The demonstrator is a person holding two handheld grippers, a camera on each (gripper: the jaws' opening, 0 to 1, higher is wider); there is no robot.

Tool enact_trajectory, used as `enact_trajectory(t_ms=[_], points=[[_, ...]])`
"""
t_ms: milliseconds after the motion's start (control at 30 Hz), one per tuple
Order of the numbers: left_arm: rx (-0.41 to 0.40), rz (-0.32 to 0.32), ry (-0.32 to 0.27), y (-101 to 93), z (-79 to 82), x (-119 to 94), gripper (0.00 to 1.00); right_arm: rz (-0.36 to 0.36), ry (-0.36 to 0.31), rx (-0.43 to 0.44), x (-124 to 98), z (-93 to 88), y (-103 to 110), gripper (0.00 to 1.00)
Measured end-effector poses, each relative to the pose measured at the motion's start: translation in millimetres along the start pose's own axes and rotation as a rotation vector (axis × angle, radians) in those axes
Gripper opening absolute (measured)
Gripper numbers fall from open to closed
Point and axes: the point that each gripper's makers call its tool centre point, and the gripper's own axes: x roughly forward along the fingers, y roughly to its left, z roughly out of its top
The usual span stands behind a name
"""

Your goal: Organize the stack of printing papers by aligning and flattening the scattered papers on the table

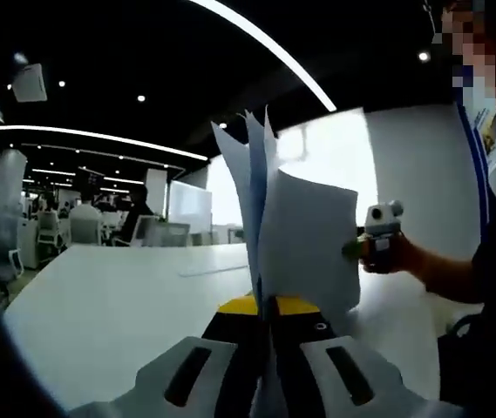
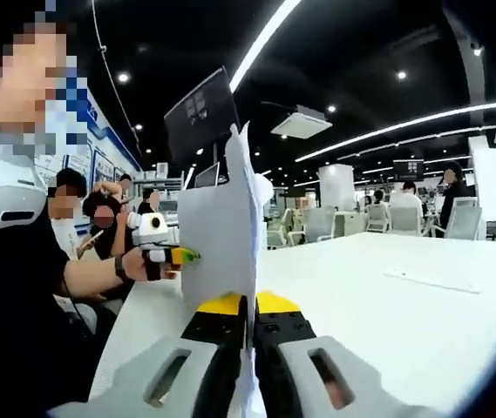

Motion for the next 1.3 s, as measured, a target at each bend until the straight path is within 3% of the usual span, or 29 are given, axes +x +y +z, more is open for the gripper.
enact_trajectory(t_ms=[267,367,500,767,933,1300], points=[[0.041,-0.002,-0.037,-0.3,22.6,3.9,0.07,0.018,-0.063,0.028,-0.7,18.0,0.5,0.0],[0.034,0.002,-0.031,2.0,15.4,4.8,0.07,0.023,-0.041,0.042,1.7,9.2,0.3,0.0],[0.0,0.017,0.01,6.3,-7.9,3.6,0.07,0.007,0.001,0.043,5.1,-5.6,-2.2,0.0],[-0.001,0.023,-0.008,6.7,-2.5,1.0,0.07,0.01,-0.003,0.03,6.1,-0.1,0.8,0.0],[-0.032,0.021,0.0,9.2,-7.0,2.9,0.07,-0.002,-0.017,0.085,6.7,-3.6,-7.3,0.0],[-0.016,0.009,0.006,5.5,3.5,5.3,0.07,-0.005,-0.014,0.059,4.5,8.2,-0.1,0.0]])
